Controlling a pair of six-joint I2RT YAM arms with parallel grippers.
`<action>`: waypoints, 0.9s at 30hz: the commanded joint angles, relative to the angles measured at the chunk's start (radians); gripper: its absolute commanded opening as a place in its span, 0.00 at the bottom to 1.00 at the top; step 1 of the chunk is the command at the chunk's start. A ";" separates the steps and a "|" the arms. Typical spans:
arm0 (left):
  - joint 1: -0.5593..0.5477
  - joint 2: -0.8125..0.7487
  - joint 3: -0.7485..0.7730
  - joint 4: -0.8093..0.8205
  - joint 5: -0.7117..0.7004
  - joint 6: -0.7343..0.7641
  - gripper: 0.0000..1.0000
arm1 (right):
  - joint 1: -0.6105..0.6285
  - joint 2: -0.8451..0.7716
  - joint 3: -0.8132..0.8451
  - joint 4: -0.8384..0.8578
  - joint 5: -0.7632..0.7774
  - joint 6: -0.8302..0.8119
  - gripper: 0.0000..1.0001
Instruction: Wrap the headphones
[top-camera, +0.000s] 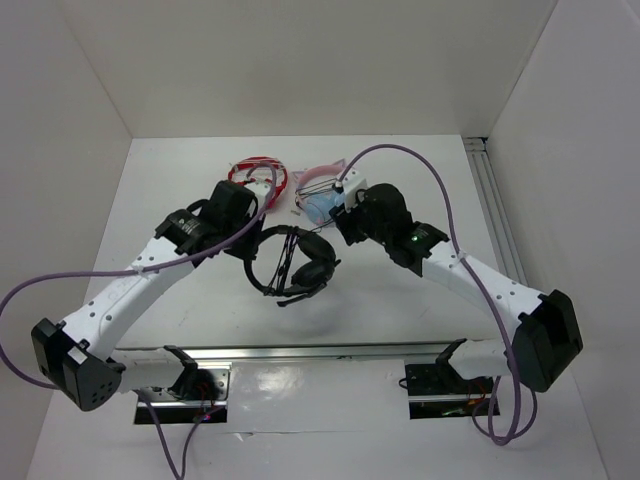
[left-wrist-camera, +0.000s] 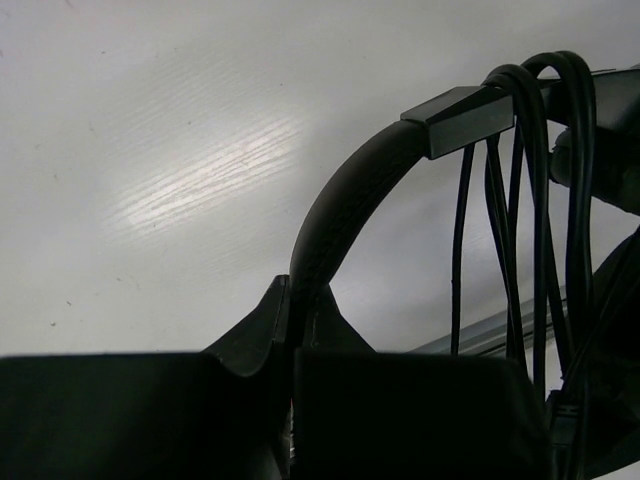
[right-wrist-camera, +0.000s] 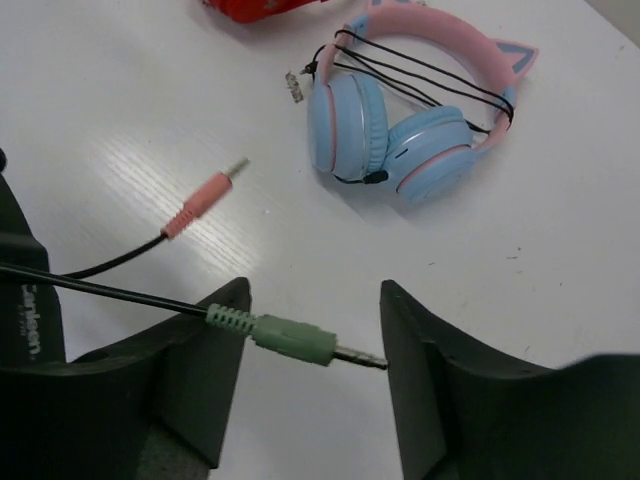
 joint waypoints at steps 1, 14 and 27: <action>0.046 0.007 0.086 0.028 0.119 -0.039 0.00 | -0.043 0.025 -0.020 0.097 -0.052 0.051 0.61; 0.181 0.039 0.062 0.028 0.198 -0.042 0.00 | -0.149 0.055 -0.027 0.119 -0.020 0.196 1.00; 0.427 0.068 0.021 0.042 -0.054 -0.276 0.00 | -0.121 -0.162 0.007 -0.113 0.094 0.450 1.00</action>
